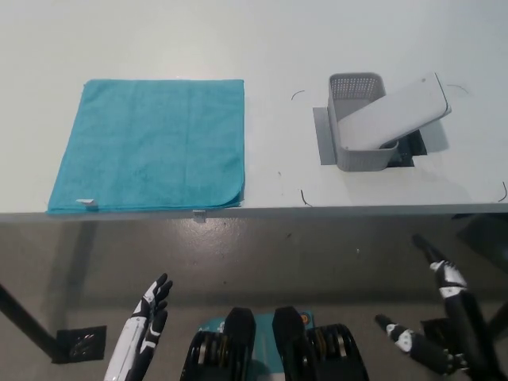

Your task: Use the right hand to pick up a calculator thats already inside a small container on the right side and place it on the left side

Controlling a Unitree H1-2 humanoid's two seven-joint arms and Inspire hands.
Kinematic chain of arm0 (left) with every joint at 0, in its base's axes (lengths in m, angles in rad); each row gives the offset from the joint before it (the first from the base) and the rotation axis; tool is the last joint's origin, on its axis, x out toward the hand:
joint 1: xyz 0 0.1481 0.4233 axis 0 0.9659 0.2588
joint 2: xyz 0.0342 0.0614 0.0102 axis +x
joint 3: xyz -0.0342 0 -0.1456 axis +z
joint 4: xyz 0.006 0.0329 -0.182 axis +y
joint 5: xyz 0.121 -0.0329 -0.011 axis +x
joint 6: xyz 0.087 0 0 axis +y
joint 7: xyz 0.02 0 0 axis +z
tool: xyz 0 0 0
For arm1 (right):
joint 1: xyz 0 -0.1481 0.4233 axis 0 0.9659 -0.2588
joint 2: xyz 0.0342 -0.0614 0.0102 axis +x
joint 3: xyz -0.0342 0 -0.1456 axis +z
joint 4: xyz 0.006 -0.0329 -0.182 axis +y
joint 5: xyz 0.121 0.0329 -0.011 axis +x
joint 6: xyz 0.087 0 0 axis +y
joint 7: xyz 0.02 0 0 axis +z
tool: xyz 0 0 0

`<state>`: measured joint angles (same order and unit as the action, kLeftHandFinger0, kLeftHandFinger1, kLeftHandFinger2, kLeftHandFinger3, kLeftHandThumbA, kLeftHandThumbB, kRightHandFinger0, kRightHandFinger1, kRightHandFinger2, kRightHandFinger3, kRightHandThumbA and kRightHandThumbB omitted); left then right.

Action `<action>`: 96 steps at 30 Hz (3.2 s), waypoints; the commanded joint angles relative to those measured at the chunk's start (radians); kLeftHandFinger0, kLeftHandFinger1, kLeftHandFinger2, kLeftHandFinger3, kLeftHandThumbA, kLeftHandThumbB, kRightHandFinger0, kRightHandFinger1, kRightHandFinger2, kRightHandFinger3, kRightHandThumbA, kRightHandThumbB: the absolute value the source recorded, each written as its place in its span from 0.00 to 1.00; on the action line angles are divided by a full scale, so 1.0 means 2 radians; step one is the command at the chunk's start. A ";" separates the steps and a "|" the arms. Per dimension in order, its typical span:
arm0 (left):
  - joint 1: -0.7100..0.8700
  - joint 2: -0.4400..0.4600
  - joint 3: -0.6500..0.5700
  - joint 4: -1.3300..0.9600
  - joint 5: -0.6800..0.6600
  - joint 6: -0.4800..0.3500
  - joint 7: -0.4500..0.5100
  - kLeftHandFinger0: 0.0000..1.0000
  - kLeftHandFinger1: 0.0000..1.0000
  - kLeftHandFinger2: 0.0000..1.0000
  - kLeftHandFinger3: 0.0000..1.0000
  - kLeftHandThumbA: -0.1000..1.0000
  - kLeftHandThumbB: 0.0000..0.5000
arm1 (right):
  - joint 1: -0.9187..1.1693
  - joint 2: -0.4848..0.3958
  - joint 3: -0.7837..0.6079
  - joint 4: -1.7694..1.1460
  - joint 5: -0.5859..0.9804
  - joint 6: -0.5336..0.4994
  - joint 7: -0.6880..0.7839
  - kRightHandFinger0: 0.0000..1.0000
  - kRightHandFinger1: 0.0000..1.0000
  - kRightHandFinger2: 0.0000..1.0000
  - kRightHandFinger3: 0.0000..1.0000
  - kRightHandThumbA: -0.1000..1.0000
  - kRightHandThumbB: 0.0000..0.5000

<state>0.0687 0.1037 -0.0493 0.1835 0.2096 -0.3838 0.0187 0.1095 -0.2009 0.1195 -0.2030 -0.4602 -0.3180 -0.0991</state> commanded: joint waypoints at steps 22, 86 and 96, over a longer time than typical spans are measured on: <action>-0.003 0.011 -0.001 0.007 -0.018 -0.043 0.001 1.00 1.00 1.00 1.00 1.00 0.28 | -0.258 -0.124 0.009 -0.099 -0.326 0.214 0.287 1.00 1.00 1.00 1.00 1.00 0.73; 0.019 0.028 -0.005 -0.002 -0.016 -0.043 0.027 1.00 1.00 1.00 1.00 1.00 0.32 | -0.461 -0.106 0.184 0.305 -0.465 0.237 0.099 1.00 1.00 1.00 1.00 1.00 1.00; 0.018 0.030 -0.010 0.000 -0.017 -0.043 0.030 1.00 1.00 1.00 1.00 1.00 0.31 | -0.491 -0.105 0.207 0.394 -0.461 0.240 0.029 1.00 1.00 1.00 1.00 1.00 1.00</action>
<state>0.1024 0.1445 -0.0586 0.2086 0.1776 -0.4235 0.0430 -0.7972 -0.4041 0.5260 0.5444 -1.3749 0.1356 0.0896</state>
